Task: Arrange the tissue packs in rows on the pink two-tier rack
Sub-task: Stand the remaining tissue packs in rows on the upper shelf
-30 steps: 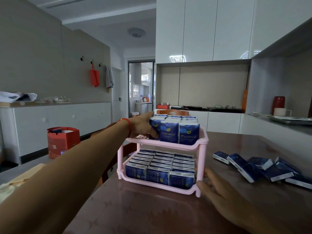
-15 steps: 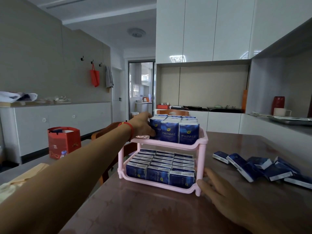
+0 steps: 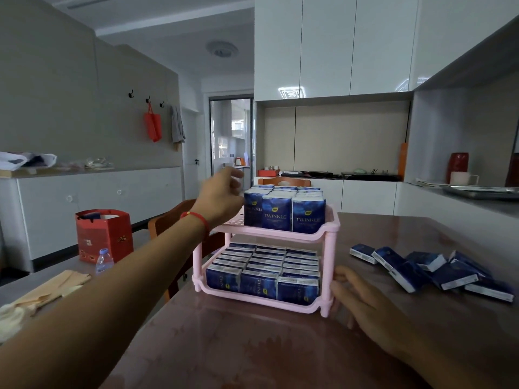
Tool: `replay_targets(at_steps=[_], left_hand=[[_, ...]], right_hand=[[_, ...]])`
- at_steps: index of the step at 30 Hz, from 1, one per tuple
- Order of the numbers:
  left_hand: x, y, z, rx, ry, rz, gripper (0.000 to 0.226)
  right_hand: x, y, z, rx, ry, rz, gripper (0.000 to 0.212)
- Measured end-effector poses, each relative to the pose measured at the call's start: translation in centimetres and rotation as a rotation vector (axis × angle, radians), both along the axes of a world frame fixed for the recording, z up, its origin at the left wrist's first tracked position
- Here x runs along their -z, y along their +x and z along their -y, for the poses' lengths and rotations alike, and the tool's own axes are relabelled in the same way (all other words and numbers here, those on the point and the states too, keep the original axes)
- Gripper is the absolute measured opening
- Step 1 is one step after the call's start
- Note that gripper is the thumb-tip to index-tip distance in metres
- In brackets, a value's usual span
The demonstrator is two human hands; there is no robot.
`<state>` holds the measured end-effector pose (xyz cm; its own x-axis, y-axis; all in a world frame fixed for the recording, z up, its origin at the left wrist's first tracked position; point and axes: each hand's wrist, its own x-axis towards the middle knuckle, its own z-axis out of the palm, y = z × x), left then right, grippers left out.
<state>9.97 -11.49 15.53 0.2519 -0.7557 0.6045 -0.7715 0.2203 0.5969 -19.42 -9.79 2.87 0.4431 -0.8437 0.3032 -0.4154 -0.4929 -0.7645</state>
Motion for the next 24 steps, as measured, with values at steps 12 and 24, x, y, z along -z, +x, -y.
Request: replay_targets(at_steps=[12, 24], left_hand=[[9.8, -16.1, -7.2, 0.466, -0.247, 0.094, 0.027], [16.3, -21.3, -1.2, 0.526, 0.315, -0.211, 0.028]], right_hand=[[2.6, -9.2, 8.9, 0.747, -0.243, -0.347, 0.047], [3.7, -9.8, 10.7, 0.674, -0.175, -0.499, 0.032]])
